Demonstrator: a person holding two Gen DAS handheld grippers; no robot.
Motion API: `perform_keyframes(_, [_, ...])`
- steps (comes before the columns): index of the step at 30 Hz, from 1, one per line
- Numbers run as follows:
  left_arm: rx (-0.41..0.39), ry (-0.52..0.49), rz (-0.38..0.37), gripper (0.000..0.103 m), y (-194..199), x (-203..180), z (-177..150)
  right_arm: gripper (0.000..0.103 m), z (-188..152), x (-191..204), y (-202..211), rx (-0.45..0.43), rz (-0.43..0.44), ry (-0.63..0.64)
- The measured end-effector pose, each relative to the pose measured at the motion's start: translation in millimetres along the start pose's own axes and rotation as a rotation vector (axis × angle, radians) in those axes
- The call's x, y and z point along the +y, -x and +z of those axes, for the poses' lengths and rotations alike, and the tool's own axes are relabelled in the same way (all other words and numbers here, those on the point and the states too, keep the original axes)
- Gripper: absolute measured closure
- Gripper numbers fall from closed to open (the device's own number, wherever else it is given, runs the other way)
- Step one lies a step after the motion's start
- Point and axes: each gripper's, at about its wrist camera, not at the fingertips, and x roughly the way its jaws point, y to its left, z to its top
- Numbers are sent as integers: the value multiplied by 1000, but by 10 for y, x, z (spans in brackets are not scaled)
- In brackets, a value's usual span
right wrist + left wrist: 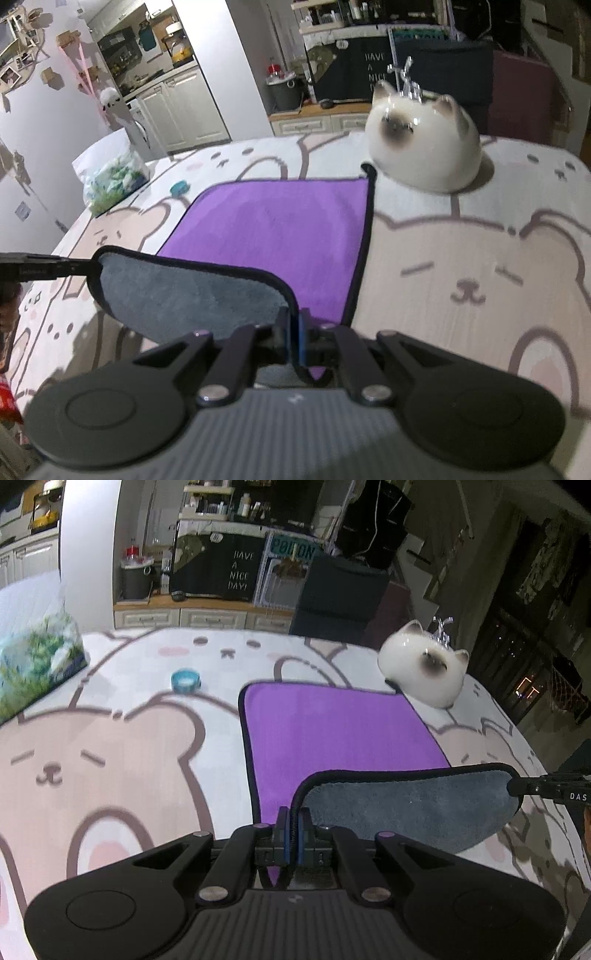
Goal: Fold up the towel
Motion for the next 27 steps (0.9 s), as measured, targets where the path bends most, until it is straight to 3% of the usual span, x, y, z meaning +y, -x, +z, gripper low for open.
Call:
perform_keyframes(8, [-33, -17, 8, 99, -189, 49, 381, 98, 367, -82, -143, -38, -18, 29])
perform_keyframes(27, [-14, -51, 42, 99, -806, 189, 919, 98, 942, -314, -700, -36, -52, 49])
